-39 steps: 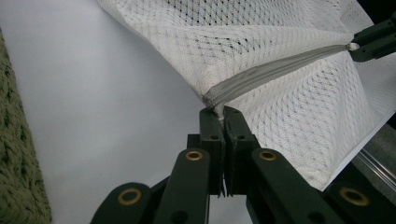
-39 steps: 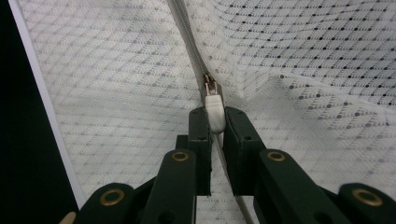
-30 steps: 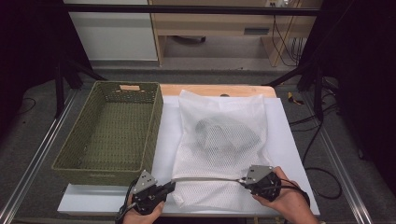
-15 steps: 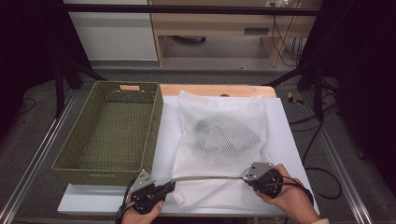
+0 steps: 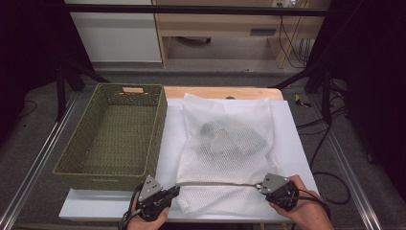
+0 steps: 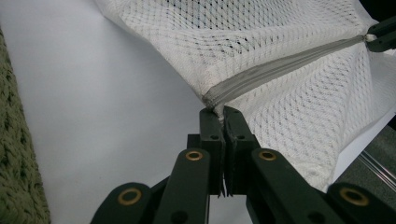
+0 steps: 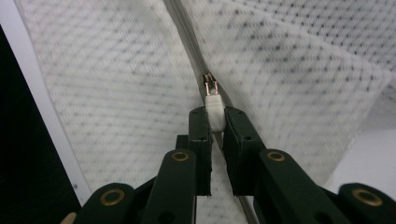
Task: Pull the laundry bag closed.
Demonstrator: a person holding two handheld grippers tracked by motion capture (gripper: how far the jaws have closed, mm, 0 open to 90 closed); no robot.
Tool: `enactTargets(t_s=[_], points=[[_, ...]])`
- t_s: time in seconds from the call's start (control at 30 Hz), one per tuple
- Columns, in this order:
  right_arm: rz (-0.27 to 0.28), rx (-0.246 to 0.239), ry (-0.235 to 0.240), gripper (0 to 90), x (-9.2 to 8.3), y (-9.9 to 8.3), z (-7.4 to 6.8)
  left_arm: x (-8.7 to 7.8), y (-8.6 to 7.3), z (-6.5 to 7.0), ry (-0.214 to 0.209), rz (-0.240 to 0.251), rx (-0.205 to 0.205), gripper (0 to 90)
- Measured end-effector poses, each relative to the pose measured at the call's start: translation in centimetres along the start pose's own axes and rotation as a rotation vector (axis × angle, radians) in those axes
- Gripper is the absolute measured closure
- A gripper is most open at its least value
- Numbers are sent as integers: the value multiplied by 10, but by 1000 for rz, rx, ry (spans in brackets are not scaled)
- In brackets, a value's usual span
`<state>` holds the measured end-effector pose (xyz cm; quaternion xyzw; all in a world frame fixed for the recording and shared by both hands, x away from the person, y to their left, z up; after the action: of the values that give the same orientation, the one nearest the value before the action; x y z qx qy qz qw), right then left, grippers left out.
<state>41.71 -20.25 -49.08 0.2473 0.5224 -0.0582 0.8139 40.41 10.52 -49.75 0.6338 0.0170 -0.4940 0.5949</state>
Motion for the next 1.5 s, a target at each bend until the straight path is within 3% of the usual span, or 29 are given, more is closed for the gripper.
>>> enactTargets(t_s=[0.43,0.9,1.5], points=[[-15,53,-20,817,-7,-23,11,0,1,1,5,0,6,882],[-48,39,-26,817,-7,-36,12,-1,2,-1,7,2,4,882],[-85,64,-39,817,-8,-54,35,3,0,-5,29,-7,6,882]])
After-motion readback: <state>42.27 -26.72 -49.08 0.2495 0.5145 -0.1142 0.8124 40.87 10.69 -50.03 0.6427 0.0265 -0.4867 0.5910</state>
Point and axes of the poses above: each handheld gripper's, and its own axes: x roughly forward along the jaws, y roughly out of its top, z roughly to its right, the point moved 8 cm from there along x, roughly forward along the jaws, and after that the axes turned 9 degrees about -z, right-handed, at the moved point
